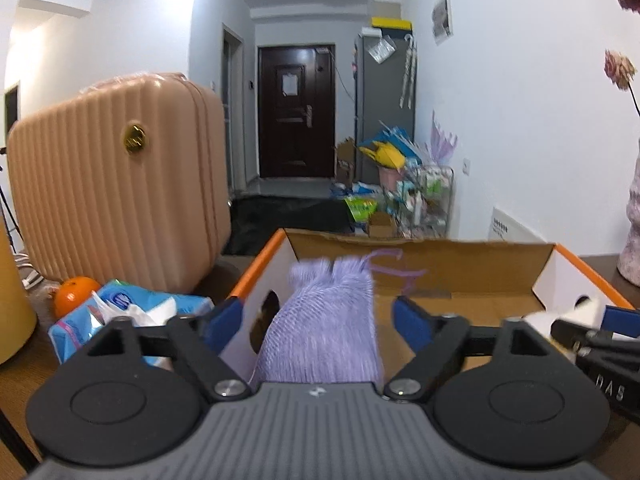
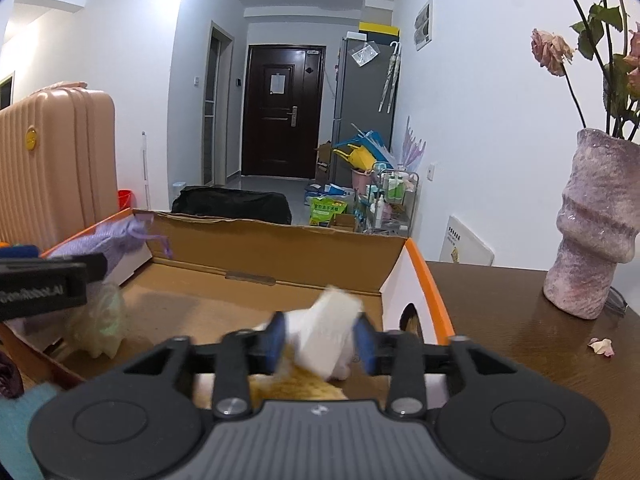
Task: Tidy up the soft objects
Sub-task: 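Open the right tool to drop the foam block while the left tool releases the pouch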
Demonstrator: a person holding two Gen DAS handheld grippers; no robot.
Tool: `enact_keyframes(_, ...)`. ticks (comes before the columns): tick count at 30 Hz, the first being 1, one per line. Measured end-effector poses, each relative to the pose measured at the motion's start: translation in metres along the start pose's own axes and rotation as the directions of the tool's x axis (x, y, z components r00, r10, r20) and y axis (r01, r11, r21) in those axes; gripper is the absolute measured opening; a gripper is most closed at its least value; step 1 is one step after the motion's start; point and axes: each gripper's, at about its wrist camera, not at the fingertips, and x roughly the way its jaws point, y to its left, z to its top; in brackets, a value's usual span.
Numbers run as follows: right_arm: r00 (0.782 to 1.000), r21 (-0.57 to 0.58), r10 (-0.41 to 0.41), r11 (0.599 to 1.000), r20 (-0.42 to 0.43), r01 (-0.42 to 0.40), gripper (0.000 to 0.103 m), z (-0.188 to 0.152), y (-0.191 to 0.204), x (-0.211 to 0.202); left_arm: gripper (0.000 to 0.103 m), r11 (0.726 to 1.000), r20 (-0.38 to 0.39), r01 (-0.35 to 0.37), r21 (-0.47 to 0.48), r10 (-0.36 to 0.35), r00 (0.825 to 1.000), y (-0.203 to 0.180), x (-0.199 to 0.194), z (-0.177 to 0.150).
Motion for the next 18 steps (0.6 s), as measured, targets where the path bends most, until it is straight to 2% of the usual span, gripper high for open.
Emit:
enact_keyframes(2,1.000,0.003,-0.004,1.000,0.007,0.004,0.078,0.000,-0.001,-0.001,0.103,1.000,0.014,-0.005,-0.008,0.005,1.000,0.001,-0.003,0.001)
enact_keyframes(4,1.000,0.005,-0.006,1.000,0.018,0.006,0.100,0.000,-0.001,-0.003,0.103,1.000,0.026,-0.016,-0.010,0.017,1.000,0.001,-0.004,0.001)
enact_keyframes(13,1.000,0.007,-0.014,1.000,0.019,0.014,0.103,0.000,-0.002,-0.004,0.103,0.999,0.013,-0.019,-0.035,0.020,1.000,0.006,-0.004,0.002)
enact_keyframes(18,0.999,0.005,-0.031,1.000,0.036,0.031,0.103,0.002,-0.001,-0.008,0.103,0.998,0.031,-0.030,-0.054,0.032,0.999,0.011,-0.010,0.005)
